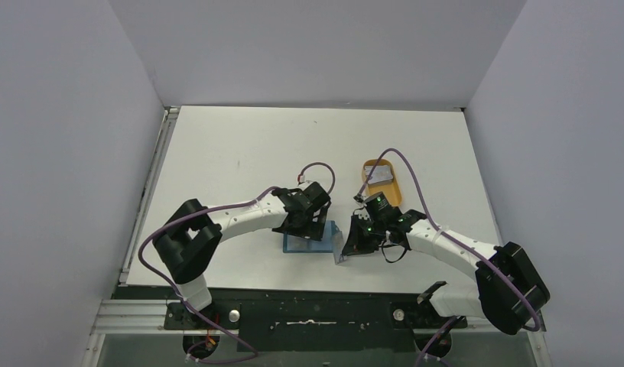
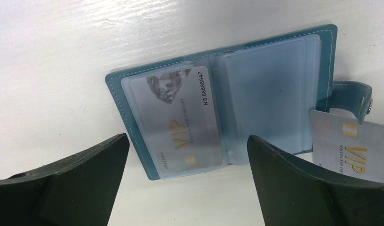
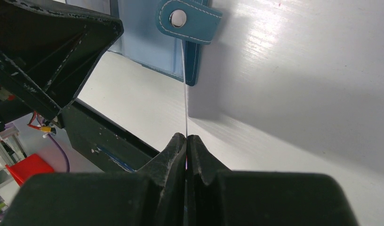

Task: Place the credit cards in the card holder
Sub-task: Turn over the card slot in the card holder.

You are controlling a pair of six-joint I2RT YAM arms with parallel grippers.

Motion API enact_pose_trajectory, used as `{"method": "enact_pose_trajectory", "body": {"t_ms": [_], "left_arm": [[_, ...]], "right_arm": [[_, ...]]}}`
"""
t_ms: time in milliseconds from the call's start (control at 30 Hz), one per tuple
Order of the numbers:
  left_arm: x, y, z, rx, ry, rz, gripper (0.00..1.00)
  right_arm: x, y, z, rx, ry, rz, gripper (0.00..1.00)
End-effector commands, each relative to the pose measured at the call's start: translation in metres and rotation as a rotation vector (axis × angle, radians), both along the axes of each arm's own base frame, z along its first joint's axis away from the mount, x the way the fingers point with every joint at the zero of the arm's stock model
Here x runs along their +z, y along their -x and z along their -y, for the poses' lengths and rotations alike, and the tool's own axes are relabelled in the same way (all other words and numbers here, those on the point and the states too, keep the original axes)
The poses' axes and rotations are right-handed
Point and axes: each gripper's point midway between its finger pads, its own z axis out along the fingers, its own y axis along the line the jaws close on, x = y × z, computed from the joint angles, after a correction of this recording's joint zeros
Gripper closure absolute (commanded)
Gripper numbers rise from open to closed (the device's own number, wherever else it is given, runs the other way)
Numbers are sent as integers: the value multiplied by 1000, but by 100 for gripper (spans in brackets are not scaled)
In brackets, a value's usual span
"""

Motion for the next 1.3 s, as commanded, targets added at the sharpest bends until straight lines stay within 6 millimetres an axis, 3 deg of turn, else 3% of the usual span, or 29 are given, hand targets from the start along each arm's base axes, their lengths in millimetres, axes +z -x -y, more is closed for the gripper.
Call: {"method": "enact_pose_trajectory", "body": {"t_ms": [0,233,467,833,1267], "left_arm": [[18,-10,15,-7,39,47,3],[8,-15,21,1,22,44,3],[-19,-11,5,6,-87,8,3],[-38,-2,-12,27,-93,-35,36],[-41,1,-13,25,-83,-46,38]], "right_arm": [[9,-9,-4,-10,-28,39,100],[11,-9,-2,-5,-12,45,100],[16,-9,-2,3,-13,51,100],[27,-14,-11,3,-58,66,100],[46,-32,-22,-55,-122,136,100]]}}
